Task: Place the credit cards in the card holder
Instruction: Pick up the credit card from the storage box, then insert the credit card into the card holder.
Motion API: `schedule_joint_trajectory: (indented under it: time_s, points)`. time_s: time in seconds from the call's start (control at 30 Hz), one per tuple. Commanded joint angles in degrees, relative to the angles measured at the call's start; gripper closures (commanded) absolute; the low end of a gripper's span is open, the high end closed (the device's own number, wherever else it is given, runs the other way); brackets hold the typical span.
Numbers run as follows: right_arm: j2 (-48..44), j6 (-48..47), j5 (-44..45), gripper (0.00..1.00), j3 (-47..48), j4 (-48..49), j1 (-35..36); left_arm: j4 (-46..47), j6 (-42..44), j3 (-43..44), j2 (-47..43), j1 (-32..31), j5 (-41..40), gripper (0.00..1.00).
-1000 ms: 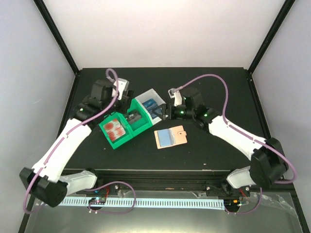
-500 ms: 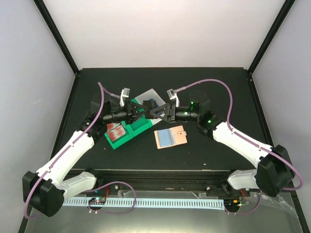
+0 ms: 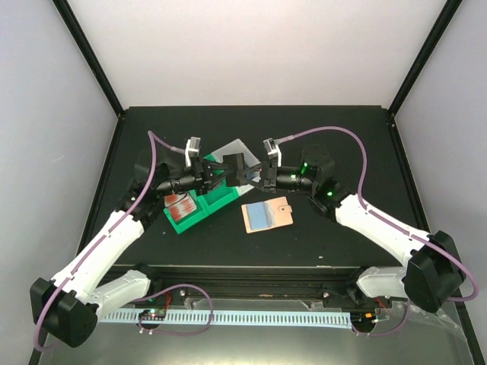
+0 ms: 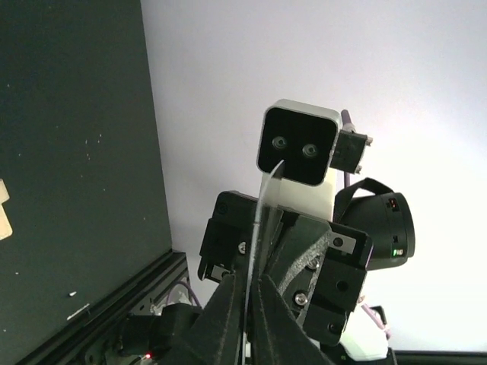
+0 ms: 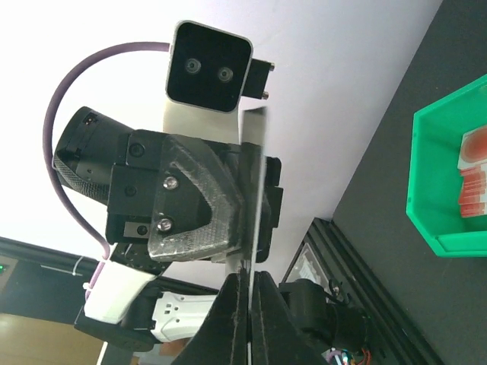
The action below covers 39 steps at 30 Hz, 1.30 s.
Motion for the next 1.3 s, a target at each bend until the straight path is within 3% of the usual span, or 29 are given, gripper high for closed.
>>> schedule_joint_trajectory:
  time_s: [0.0,0.1,0.3,0.4,0.5,0.57,0.7,0.9,1.27]
  points:
    - [-1.79,-0.68,2.55,0.99,-1.16,-1.51,-0.20,-1.72,3.00,0.39,-2.27,-0.40,-0.11,0.85]
    - [-2.39,-5.10,5.68,0.99,-1.10,-6.87,-0.49,-7.63,9.53,0.86,-3.05,-0.64,-3.20,0.54]
    - [-5.04,-24.65,21.49,0.99,-0.72,-31.11,-1.65,-16.67,26.06,-2.02,-4.17,-3.55,-12.36,0.31]
    - [-6.98,-30.94,28.70,0.99,-2.87,-39.38,-2.42,-18.08,29.84,-4.14,-3.57,-5.37,-17.63,0.26]
    - [-9.94,-32.09,33.81,0.99,-7.13,-43.61,-2.97,-18.70,33.25,-4.98,-3.62,-7.33,-23.72,0.16]
    - [-12.08,-31.32,35.24,0.99,-10.35,-43.67,-3.42,-17.45,35.92,-5.26,-3.42,-8.56,-25.03,0.02]
    - [-13.98,-29.40,37.87,0.99,-13.91,-43.34,-3.89,-15.90,38.76,-4.88,-1.00,-10.95,-25.27,0.01]
    - [-13.39,-28.51,36.08,0.99,-15.70,-43.14,-5.26,-10.74,36.07,-8.12,3.90,-16.25,-24.13,0.01]
    - [-5.00,-31.09,26.19,0.99,-19.61,-31.67,-6.89,-10.25,33.31,-9.85,11.26,-26.01,-35.99,0.01]
